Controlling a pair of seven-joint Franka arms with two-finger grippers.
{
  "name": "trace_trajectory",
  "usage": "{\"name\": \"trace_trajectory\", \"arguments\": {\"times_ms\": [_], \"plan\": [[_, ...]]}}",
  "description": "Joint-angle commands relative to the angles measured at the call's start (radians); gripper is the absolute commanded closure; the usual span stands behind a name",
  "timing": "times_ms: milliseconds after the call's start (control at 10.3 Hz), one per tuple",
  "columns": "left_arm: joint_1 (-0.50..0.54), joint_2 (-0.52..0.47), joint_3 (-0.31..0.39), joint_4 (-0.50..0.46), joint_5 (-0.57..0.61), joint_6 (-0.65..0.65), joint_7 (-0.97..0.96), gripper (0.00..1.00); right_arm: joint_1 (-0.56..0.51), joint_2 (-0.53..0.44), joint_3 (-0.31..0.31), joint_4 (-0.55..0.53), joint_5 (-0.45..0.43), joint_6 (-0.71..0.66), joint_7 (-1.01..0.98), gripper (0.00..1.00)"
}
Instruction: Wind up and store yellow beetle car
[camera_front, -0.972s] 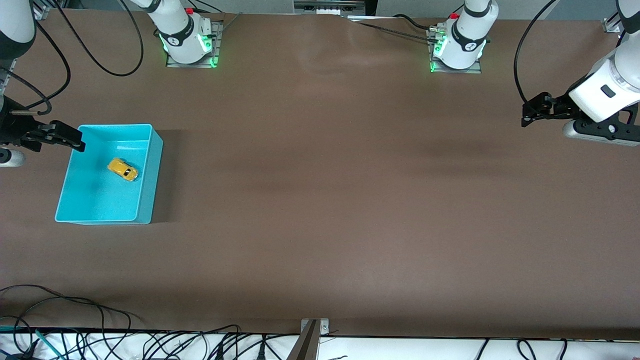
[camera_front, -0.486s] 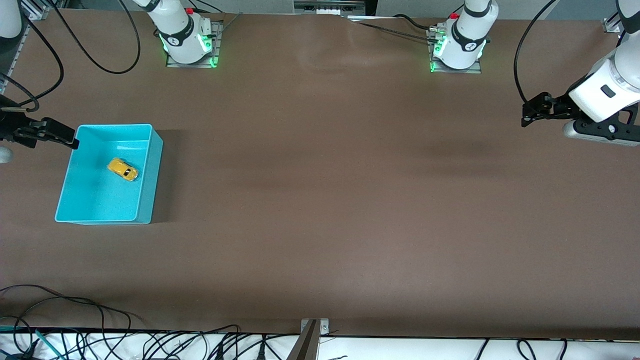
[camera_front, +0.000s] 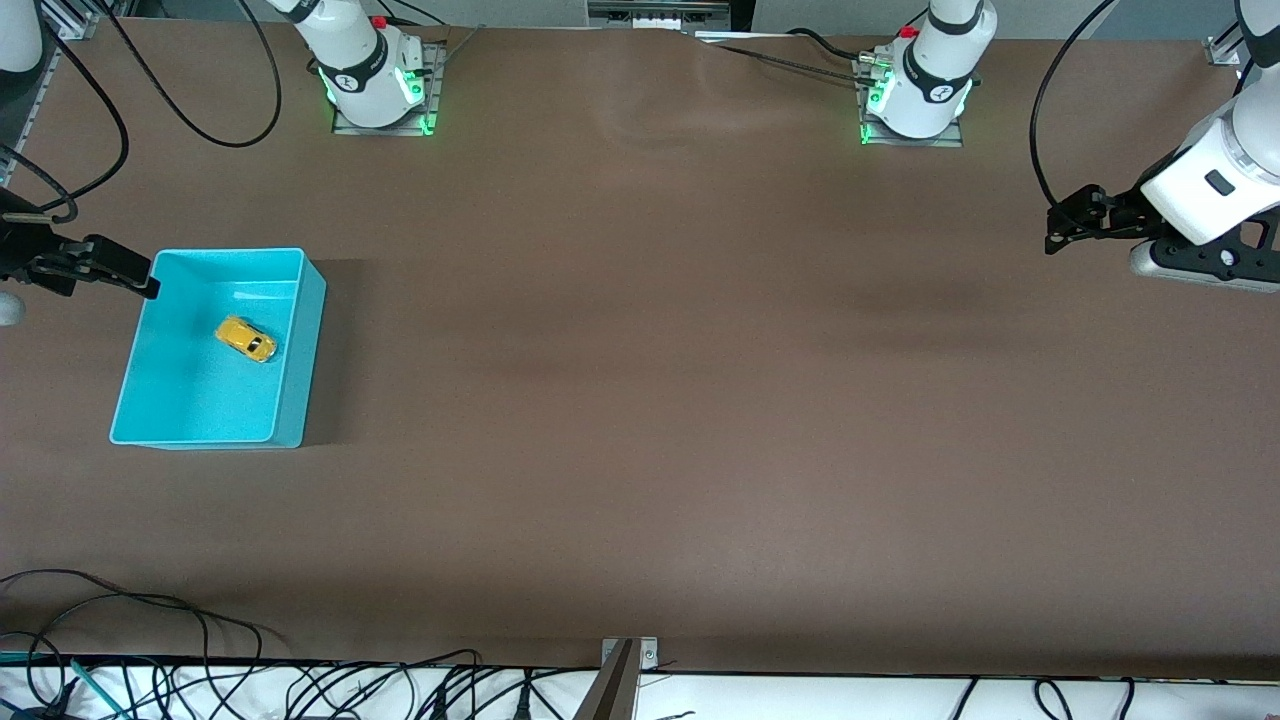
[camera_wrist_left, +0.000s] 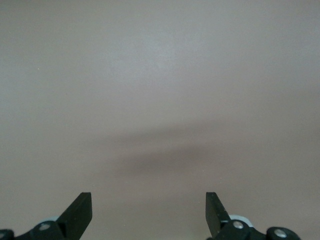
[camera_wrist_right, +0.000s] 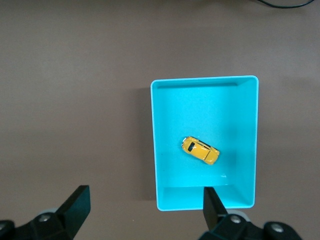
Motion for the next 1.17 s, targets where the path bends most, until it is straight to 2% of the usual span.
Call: {"name": "trace_trajectory", "arguments": {"times_ms": [0, 1069], "plan": [[0.006, 0.009, -0.004, 0.028, 0.007, -0.019, -0.008, 0.00, -0.019, -0.027, 0.022, -0.025, -0.002, 0.006, 0.019, 0.00], [0.006, 0.009, -0.004, 0.028, 0.007, -0.019, -0.008, 0.00, -0.018, -0.012, 0.024, -0.027, 0.003, 0.007, 0.019, 0.00]]}}
